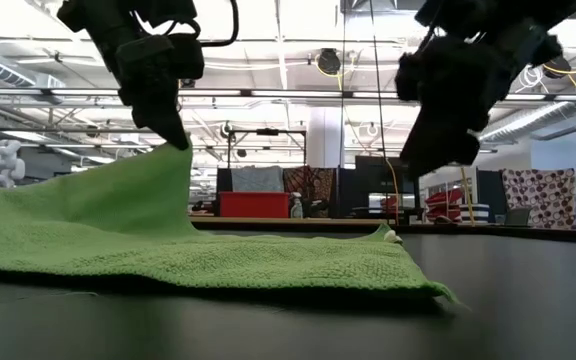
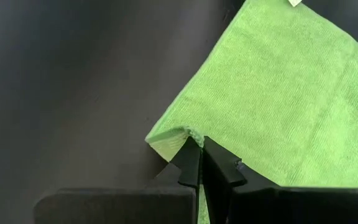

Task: Roll towel into tight, uniform cylinder
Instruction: Fold the green towel

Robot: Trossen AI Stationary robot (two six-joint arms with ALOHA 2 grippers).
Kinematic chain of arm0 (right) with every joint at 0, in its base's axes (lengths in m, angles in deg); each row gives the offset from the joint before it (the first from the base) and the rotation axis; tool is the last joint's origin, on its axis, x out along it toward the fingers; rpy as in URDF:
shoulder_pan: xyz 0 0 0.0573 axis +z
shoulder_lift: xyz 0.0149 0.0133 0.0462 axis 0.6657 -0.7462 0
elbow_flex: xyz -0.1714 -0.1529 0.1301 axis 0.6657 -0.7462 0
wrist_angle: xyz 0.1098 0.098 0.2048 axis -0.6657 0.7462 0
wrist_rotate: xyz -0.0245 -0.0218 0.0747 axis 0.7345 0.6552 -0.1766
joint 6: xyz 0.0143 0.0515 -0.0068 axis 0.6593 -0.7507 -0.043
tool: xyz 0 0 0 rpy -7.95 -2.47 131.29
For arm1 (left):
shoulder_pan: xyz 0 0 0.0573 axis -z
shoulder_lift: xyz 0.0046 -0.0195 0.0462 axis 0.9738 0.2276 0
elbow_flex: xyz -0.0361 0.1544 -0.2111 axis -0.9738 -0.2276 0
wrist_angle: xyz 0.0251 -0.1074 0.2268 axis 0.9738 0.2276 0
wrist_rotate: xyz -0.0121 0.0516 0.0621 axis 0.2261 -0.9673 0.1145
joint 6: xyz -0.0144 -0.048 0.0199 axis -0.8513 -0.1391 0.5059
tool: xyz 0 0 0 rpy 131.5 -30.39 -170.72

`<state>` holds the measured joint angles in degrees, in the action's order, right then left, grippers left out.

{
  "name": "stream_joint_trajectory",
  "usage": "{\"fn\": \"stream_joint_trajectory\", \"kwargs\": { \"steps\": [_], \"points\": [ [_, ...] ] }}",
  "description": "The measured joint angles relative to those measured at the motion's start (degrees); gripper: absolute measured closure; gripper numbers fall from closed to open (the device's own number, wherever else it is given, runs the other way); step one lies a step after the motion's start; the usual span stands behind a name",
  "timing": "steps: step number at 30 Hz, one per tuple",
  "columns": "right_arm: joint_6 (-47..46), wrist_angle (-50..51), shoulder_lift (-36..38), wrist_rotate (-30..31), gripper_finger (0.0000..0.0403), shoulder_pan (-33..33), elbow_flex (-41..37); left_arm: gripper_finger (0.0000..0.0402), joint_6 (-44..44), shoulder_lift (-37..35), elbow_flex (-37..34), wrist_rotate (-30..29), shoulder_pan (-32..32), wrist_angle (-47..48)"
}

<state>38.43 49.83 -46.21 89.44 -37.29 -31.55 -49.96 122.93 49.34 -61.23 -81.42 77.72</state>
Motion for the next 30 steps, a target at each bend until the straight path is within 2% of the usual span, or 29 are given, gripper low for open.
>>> {"fn": "stream_joint_trajectory", "kwargs": {
  "steps": [4,10,15,21,24,30],
  "points": [
    [0.7,-4.7,-5.8,-0.9,0.0190,0.0,0.0,0.0391,-0.2,0.0,0.0,0.2,0.0,-0.1],
    [0.5,-10.1,-11.6,-1.9,0.0228,0.0,0.0,0.0391,-1.5,0.0,0.0,1.0,0.0,0.0],
    [0.5,-9.8,-13.3,0.9,0.0260,-1.2,0.0,0.0391,-1.5,0.0,0.0,1.2,0.0,0.1],
    [3.3,-9.9,-13.3,2.6,0.0274,-3.3,0.1,0.0391,-1.3,0.0,0.0,1.2,0.0,0.1],
    [4.0,-10.1,-13.6,1.6,0.0275,-4.6,0.1,0.0391,-1.2,0.0,0.0,1.2,0.0,0.1],
    [4.2,-11.4,-16.0,-5.2,0.0275,-6.0,0.1,0.0391,-0.9,0.0,0.0,1.2,0.0,0.2]
  ]
}}
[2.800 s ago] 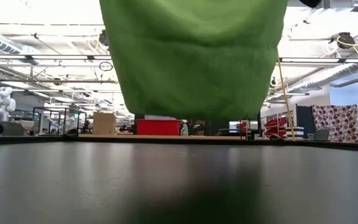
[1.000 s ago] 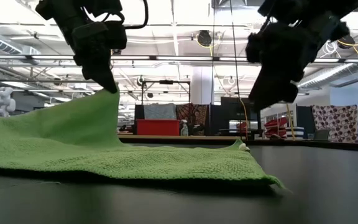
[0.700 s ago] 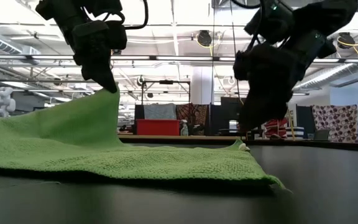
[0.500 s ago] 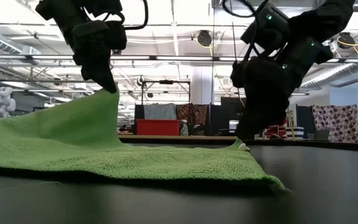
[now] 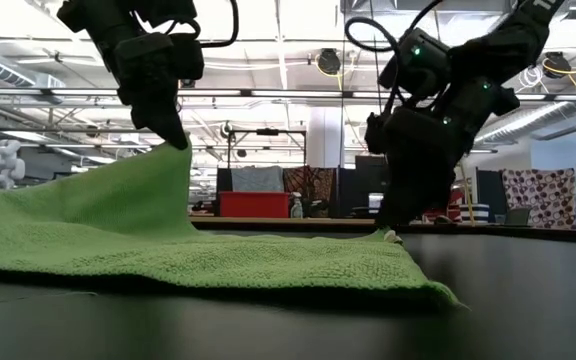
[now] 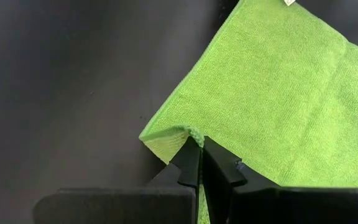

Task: Roll towel into tight, uniform cylinder
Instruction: Fold the green towel

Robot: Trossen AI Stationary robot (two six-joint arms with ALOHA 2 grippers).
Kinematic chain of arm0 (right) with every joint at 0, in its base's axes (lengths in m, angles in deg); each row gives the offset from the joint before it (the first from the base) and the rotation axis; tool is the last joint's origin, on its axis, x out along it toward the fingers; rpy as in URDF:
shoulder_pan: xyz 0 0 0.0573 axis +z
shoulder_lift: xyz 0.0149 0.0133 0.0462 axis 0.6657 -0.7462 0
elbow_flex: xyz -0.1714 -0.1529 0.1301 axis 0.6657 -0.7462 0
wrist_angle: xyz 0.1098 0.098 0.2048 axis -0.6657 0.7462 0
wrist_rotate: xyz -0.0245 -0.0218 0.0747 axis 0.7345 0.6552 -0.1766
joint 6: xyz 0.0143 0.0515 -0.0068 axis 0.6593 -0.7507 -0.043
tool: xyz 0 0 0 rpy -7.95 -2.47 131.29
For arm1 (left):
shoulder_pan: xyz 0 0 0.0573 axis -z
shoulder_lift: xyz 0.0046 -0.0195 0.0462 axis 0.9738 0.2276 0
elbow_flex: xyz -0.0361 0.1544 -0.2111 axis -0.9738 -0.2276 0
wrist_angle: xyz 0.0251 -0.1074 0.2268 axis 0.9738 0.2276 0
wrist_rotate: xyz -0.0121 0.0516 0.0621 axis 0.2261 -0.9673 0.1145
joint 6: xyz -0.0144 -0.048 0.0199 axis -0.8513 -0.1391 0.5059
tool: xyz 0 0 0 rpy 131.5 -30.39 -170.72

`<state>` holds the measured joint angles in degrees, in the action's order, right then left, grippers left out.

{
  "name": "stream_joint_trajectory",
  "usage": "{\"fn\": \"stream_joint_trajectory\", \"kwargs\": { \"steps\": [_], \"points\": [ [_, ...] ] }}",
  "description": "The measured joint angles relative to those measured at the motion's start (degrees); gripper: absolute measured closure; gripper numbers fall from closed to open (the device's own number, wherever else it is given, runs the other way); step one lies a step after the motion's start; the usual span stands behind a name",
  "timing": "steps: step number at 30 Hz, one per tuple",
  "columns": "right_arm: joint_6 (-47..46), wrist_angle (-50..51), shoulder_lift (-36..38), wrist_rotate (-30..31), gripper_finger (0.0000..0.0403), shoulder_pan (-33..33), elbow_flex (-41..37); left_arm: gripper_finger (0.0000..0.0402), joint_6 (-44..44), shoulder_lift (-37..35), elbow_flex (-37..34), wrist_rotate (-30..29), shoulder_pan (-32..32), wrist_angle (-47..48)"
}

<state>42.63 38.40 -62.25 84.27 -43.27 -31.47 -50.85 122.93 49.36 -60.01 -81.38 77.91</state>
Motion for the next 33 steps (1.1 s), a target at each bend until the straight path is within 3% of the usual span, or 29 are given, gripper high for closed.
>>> {"fn": "stream_joint_trajectory", "kwargs": {
  "steps": [5,13,17,20,24,33],
  "points": [
    [-0.2,-1.8,-2.2,-1.6,0.0284,0.0,0.2,0.0391,0.8,0.0,0.0,0.0,0.0,0.3],
    [0.7,-1.9,-2.2,-1.2,0.0392,-0.3,1.2,0.0391,1.1,0.0,0.0,0.0,0.0,0.3],
    [1.0,-0.6,0.2,-1.4,0.0400,-0.3,1.2,0.0391,1.3,0.0,0.0,0.0,0.0,-0.3],
    [2.9,3.3,5.5,-1.4,0.0401,-0.4,1.5,0.0391,1.3,-0.4,0.9,0.0,0.0,-0.5],
    [8.2,15.6,16.2,0.2,0.0402,-1.0,4.9,0.0391,4.1,-2.7,4.7,0.2,0.0,-0.6],
    [15.5,37.1,38.6,5.2,0.0402,-0.1,20.5,0.0391,11.8,-11.2,16.6,1.8,0.0,-0.8]
  ]
}}
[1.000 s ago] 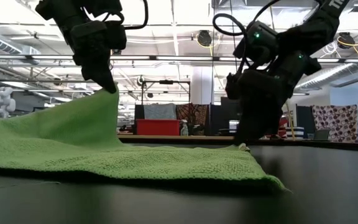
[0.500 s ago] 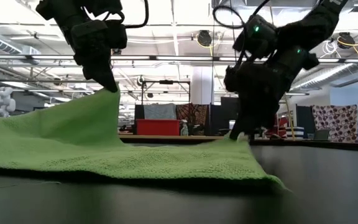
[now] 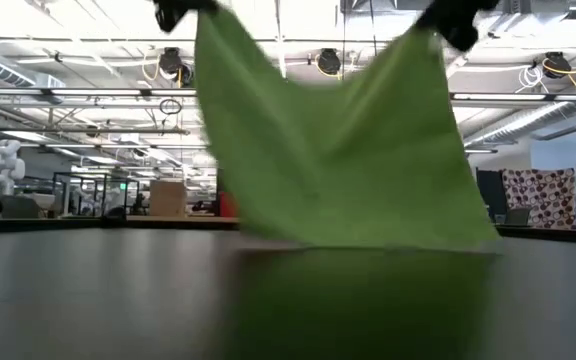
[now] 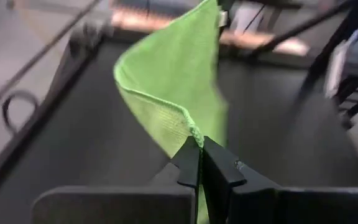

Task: Roll towel into tight, uniform cylinder
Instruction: Fold the green towel

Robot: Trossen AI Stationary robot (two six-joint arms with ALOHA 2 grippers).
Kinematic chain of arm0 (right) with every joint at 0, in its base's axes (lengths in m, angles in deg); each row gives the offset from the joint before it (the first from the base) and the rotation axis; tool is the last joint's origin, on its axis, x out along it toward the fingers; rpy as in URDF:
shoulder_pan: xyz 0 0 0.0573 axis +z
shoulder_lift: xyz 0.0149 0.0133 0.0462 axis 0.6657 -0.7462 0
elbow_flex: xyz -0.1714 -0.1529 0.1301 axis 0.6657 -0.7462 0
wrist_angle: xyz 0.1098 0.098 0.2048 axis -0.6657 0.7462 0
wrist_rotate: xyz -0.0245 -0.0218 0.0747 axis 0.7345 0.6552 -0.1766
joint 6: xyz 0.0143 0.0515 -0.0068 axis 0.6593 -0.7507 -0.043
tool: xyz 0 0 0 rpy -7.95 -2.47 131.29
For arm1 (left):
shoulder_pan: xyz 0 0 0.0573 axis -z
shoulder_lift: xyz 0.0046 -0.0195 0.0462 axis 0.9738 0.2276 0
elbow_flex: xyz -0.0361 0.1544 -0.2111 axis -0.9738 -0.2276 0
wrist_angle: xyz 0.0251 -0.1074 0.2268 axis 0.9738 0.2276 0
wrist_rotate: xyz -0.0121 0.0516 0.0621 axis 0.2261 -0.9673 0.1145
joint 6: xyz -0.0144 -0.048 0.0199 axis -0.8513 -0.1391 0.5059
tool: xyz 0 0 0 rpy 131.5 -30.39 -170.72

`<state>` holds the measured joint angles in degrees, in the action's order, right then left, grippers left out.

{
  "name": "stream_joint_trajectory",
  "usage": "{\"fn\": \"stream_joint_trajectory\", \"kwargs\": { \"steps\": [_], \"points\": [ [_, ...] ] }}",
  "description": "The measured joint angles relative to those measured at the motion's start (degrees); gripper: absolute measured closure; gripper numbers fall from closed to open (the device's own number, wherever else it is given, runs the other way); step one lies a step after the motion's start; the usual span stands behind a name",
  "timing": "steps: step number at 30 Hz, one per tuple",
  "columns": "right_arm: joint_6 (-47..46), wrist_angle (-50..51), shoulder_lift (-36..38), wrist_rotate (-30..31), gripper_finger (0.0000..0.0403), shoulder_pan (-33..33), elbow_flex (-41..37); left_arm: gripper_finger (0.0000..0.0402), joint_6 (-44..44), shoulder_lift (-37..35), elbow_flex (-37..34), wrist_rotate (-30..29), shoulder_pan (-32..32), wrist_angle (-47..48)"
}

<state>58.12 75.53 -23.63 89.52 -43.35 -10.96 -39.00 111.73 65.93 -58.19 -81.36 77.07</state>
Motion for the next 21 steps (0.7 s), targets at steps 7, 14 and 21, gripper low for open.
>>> {"fn": "stream_joint_trajectory", "kwargs": {
  "steps": [7,14,21],
  "points": [
    [-2.8,3.7,7.2,-5.0,0.0403,5.2,6.6,0.0391,-4.9,-5.5,2.5,12.1,1.6,0.1],
    [-8.3,-3.4,8.3,-11.4,0.0403,14.1,7.0,0.0391,-12.5,-7.3,2.5,15.3,8.9,-1.1],
    [-6.1,10.0,7.0,-1.4,0.0403,15.2,7.0,0.0391,-11.2,-4.5,2.1,-1.8,11.0,1.5]
  ]
}}
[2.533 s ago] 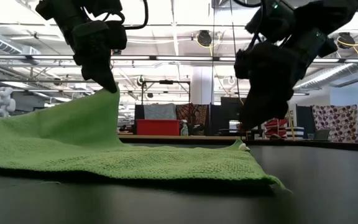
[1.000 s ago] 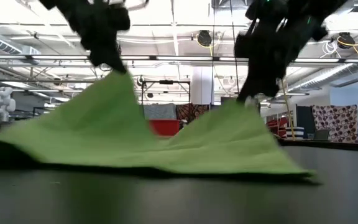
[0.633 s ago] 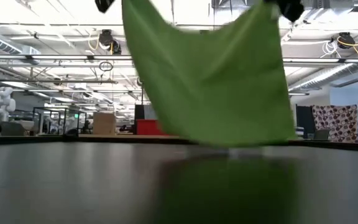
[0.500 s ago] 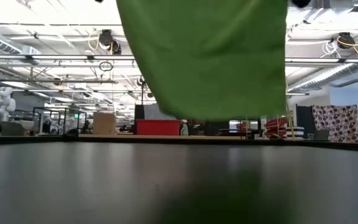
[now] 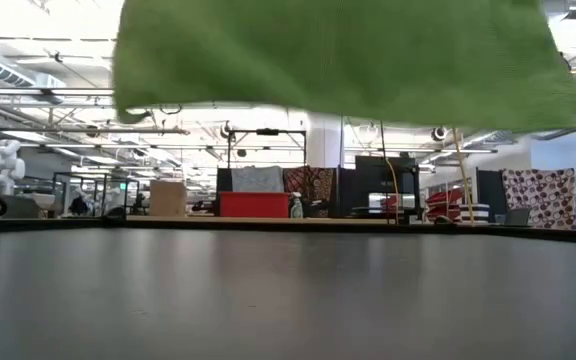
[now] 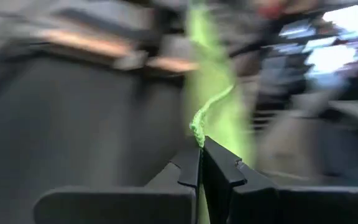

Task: Roll towel into tight, uniform cylinder
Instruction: Fold the green towel

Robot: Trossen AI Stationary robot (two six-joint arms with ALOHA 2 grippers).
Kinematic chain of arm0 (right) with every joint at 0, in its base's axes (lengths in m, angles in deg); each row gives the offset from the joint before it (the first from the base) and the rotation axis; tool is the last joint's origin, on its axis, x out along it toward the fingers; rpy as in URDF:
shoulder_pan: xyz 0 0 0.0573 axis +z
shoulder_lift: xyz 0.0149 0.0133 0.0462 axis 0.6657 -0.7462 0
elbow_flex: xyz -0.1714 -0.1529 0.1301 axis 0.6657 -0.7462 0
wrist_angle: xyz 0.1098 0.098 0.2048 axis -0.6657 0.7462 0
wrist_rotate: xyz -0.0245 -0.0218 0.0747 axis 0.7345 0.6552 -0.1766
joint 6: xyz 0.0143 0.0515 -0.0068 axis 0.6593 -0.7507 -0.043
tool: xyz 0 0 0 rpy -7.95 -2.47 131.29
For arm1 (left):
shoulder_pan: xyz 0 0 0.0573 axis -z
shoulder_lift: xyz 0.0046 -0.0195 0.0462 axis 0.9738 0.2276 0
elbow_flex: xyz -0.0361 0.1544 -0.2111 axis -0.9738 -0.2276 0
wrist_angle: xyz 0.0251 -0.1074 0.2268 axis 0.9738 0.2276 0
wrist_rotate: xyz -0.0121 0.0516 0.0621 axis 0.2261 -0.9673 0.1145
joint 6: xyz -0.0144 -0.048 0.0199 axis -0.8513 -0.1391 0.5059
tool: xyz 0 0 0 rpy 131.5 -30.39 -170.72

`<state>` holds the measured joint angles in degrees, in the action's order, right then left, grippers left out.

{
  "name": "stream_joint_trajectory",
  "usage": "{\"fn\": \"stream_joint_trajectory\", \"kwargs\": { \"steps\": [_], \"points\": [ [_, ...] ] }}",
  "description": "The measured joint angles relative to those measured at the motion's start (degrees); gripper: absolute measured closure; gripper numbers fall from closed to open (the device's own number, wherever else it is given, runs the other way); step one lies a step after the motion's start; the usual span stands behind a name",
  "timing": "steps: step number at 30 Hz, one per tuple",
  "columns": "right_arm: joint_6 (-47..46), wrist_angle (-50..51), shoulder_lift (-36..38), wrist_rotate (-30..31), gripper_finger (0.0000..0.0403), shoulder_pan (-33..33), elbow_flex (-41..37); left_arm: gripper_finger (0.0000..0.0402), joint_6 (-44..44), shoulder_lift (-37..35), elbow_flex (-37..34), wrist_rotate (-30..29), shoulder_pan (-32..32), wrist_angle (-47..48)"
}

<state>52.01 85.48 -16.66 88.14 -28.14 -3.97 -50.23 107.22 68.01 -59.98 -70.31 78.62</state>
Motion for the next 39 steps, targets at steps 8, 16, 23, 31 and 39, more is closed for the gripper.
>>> {"fn": "stream_joint_trajectory", "kwargs": {
  "steps": [8,16,23,31,39],
  "points": [
    [3.2,9.2,-3.3,10.4,0.0402,-7.2,-9.1,0.0391,6.4,11.4,-11.9,-7.2,-7.3,3.0],
    [-0.8,2.4,-4.0,15.8,0.0403,-13.3,-26.8,0.0391,8.3,23.7,-20.8,-0.8,-13.2,-14.4],
    [-0.6,-0.6,-3.9,15.1,0.0403,-13.5,-29.0,0.0391,16.6,26.5,-20.8,1.1,-15.0,-20.4],
    [-1.2,-1.5,-3.6,8.2,0.0403,-11.8,-29.0,0.0391,19.0,24.9,-20.8,8.7,-13.7,-19.5],
    [-0.4,-1.5,-2.0,7.0,0.0403,-6.0,-29.0,0.0391,20.9,20.5,-20.7,9.0,-9.4,-19.5]
  ]
}}
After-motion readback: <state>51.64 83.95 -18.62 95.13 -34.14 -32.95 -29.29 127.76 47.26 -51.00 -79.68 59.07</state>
